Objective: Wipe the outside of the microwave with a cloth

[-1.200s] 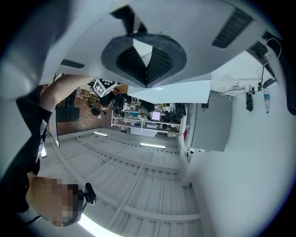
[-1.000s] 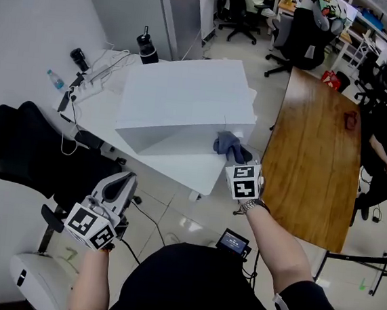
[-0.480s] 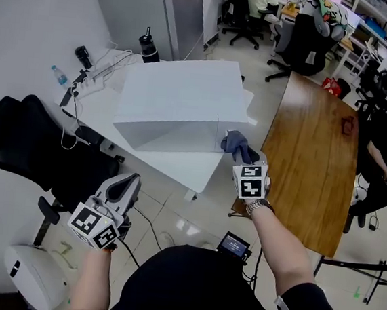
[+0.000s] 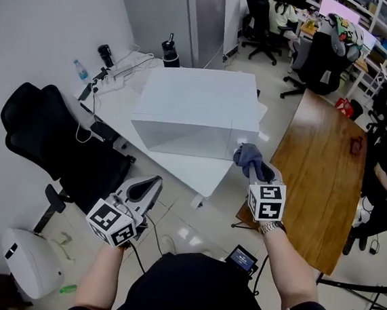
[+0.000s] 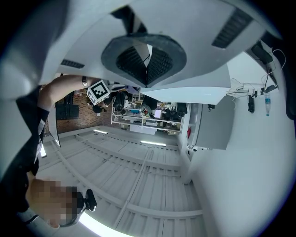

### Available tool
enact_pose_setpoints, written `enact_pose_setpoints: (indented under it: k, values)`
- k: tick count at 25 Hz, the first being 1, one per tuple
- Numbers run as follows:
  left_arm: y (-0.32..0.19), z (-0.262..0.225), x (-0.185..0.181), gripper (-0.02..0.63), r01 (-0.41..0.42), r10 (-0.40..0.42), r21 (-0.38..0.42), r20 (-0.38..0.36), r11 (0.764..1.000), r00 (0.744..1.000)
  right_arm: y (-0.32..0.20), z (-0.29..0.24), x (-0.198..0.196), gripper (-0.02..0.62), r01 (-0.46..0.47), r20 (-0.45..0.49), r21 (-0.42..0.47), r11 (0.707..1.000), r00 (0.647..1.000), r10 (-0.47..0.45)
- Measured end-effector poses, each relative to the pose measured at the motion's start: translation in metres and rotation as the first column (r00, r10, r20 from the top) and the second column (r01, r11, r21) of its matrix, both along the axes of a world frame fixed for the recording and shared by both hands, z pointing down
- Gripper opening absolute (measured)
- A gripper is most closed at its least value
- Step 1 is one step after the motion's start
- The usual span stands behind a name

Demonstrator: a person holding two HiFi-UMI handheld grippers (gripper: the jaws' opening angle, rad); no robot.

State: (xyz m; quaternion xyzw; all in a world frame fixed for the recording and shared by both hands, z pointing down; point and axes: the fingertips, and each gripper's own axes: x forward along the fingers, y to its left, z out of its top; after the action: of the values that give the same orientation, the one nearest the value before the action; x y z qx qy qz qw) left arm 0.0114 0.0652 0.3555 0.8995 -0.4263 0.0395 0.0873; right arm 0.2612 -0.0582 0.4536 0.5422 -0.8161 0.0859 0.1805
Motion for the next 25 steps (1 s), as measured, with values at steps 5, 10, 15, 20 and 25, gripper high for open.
enact_pose_setpoints:
  k: [5, 10, 15, 20, 25]
  values:
    - [0.009, -0.004, 0.008, 0.005, 0.005, -0.005, 0.007, -0.013, 1.000, 1.000, 0.034, -0.036, -0.024, 0.074, 0.100, 0.069, 0.047, 0.994, 0.992, -0.103]
    - [0.019, -0.013, 0.017, 0.005, -0.018, 0.018, 0.038, -0.007, 0.999, 1.000, 0.068, -0.070, -0.049, 0.074, 0.174, 0.120, 0.104, 0.979, 0.975, -0.186]
    - [0.019, -0.024, 0.019, 0.005, -0.048, 0.049, 0.061, -0.007, 0.997, 0.999, 0.093, -0.097, -0.072, 0.074, 0.210, 0.143, 0.150, 0.966, 0.962, -0.231]
    - [0.023, -0.032, 0.012, 0.005, -0.091, 0.092, 0.079, -0.005, 0.993, 0.996, 0.110, -0.112, -0.094, 0.074, 0.209, 0.148, 0.175, 0.962, 0.960, -0.236]
    - [0.025, -0.036, -0.002, 0.005, -0.119, 0.121, 0.087, -0.015, 0.989, 0.993, 0.122, -0.121, -0.119, 0.074, 0.206, 0.139, 0.191, 0.960, 0.962, -0.234]
